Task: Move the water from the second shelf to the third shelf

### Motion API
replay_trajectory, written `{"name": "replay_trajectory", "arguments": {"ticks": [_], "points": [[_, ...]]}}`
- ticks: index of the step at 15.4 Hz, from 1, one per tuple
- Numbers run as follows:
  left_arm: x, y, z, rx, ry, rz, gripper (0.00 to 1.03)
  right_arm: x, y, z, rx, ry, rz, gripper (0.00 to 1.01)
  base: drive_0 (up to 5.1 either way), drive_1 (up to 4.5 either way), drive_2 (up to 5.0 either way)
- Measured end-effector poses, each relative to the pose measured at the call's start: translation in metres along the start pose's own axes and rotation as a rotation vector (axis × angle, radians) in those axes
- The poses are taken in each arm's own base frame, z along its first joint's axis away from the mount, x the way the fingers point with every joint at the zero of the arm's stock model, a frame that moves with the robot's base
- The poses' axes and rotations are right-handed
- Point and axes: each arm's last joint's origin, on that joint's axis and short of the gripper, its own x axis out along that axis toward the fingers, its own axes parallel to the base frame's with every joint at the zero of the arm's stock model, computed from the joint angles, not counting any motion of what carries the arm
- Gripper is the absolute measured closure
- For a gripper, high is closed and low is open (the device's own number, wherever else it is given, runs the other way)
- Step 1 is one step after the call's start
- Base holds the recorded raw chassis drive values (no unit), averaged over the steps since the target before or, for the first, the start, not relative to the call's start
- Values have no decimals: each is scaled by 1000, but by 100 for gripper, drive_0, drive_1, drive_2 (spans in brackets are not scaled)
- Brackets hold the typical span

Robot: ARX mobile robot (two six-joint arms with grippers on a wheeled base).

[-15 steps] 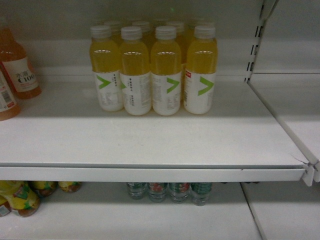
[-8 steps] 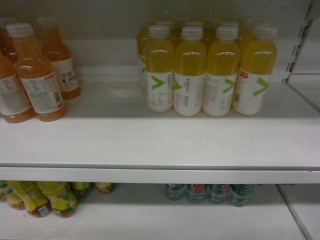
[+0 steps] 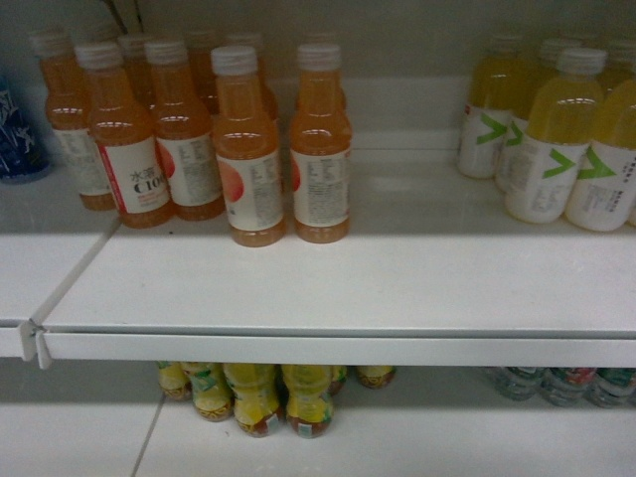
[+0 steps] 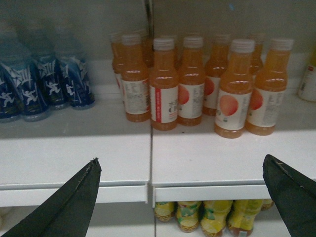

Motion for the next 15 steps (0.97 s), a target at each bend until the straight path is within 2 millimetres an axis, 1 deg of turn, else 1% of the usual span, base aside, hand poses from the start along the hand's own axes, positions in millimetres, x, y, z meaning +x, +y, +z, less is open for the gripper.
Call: {"name": "replay_trajectory", "arguments": {"ticks": [15], "points": [[0,0,0,0,1,-1,5,0,0,-1,0,7,1,62,-496,244,244]]}}
